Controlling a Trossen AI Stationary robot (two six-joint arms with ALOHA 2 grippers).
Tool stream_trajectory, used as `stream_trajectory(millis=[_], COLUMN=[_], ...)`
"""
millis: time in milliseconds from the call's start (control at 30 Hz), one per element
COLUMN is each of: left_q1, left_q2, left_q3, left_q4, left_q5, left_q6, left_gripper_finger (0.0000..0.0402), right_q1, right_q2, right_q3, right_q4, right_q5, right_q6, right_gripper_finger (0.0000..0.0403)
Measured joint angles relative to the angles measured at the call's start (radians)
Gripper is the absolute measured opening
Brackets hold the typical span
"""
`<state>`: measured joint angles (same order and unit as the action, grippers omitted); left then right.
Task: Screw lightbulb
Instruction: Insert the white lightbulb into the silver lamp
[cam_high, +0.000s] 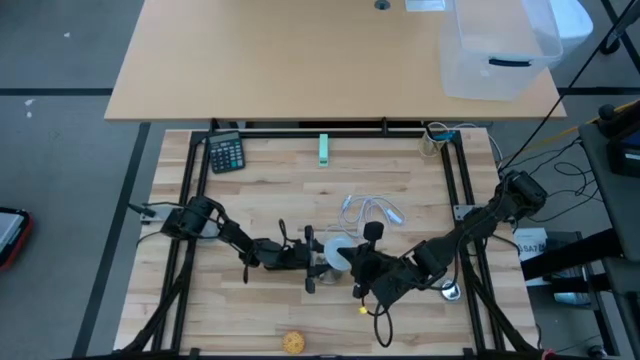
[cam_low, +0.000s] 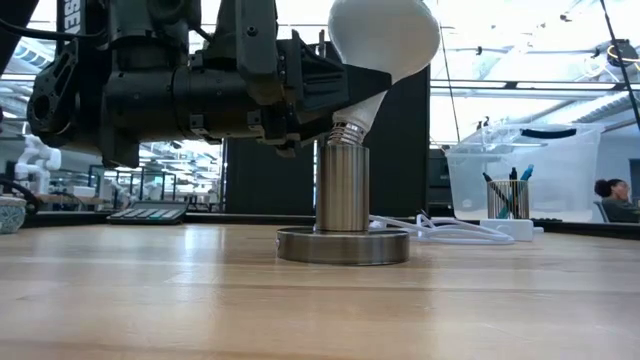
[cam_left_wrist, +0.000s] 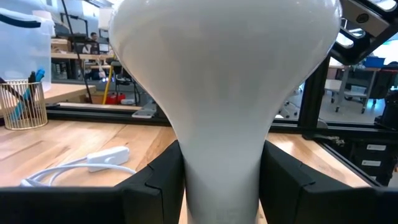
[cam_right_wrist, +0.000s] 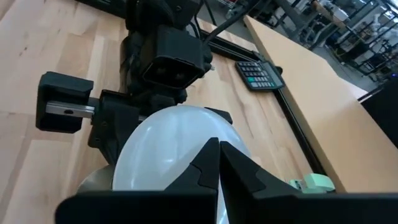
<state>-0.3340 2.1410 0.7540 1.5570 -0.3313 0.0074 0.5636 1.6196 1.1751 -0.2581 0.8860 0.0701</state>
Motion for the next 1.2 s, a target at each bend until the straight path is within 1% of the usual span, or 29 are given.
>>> stream_trajectory(millis=[300,467,933,1133,1200], left_q1=[-0.004,-0.017,-0.021,-0.021,-0.022], left_q2=[0.0,0.001,0.001,0.001,0.001], left_q3=[0.0,0.0,0.0,0.0,0.0], left_q4=[-0.008,-0.01,-0.04,-0.044,-0.044], left_q5=[0.0,-0.025,-0.045,-0.046,-0.046], left_q6=[0.001,0.017,0.019,0.019,0.02], left_gripper_finger=[0.0163,0.0163,0.0163,0.0163,0.0163], right_q1=[-0.011,-0.019,-0.068,-0.072,-0.079], right_q2=[0.0,-0.001,0.001,0.002,0.002], right_q3=[0.0,0.0,0.0,0.0,0.0], right_q4=[0.003,0.007,0.014,0.032,0.037], right_q5=[-0.052,-0.085,-0.229,-0.242,-0.262], right_q6=[-0.008,-0.008,-0.043,-0.075,-0.075], right_gripper_finger=[0.0,0.0,0.0,0.0,0.0])
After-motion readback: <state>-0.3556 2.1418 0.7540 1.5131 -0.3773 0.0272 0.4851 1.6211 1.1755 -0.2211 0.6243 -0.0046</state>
